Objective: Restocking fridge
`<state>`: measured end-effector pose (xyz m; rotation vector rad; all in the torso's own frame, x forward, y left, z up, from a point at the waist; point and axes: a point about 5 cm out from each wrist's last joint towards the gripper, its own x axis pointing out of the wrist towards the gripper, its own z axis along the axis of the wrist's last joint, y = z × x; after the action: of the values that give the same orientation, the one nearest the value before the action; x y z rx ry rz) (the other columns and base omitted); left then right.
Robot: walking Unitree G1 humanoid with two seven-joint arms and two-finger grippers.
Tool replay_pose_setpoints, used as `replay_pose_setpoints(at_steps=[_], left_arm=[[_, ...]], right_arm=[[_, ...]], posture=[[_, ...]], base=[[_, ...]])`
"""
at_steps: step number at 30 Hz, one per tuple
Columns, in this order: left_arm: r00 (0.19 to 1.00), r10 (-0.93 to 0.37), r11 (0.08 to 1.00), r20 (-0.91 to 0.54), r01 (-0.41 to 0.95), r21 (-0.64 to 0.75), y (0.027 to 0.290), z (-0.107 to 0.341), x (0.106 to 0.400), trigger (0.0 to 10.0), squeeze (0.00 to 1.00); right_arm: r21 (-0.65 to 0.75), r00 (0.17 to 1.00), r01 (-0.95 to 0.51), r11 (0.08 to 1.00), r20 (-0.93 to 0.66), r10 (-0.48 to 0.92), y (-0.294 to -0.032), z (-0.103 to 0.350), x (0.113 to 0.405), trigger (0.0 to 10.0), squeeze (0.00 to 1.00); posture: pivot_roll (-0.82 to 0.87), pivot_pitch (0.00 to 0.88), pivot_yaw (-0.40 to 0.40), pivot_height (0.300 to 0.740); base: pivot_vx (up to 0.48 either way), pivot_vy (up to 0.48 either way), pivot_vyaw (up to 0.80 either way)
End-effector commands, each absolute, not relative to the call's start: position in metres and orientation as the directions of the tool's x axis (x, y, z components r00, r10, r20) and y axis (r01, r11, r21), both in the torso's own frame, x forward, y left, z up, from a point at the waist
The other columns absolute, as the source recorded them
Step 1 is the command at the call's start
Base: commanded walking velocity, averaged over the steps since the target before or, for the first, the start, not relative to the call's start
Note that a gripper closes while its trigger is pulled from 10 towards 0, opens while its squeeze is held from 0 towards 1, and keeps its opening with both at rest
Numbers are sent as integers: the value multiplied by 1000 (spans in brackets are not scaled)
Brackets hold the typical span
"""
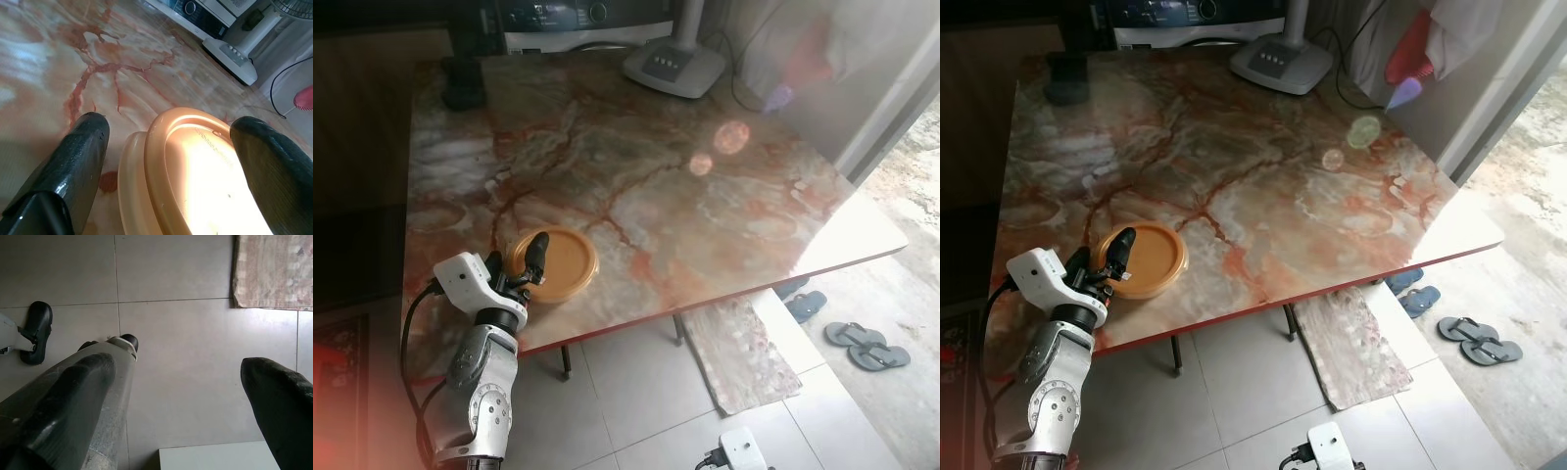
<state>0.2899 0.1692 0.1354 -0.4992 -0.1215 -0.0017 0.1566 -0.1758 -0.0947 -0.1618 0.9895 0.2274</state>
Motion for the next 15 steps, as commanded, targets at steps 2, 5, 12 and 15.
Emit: replay_pose_setpoints(at_steps=[2,5,12,15], left_arm=[[994,8,864,106,47,-501,166,134,291,10000,0],[995,2,849,104,53,-526,165,133,290,10000,0],[998,-2,815,69,42,-578,165,122,290,10000,0],[998,-17,805,56,47,-591,163,119,292,10000,0]], right_arm=[[-38,518,-257,966,-849,104,-180,-96,152,10000,0],[-37,518,-256,966,-849,104,-180,-96,152,10000,0],[-37,517,-260,965,-849,107,-180,-96,152,10000,0],[-38,517,-262,964,-849,107,-180,-96,152,10000,0]], posture=[[119,136,-123,740],[119,136,-123,740],[120,137,-125,740],[116,138,-124,740]], base=[[0,0,0],[0,0,0],[0,0,0],[0,0,0]])
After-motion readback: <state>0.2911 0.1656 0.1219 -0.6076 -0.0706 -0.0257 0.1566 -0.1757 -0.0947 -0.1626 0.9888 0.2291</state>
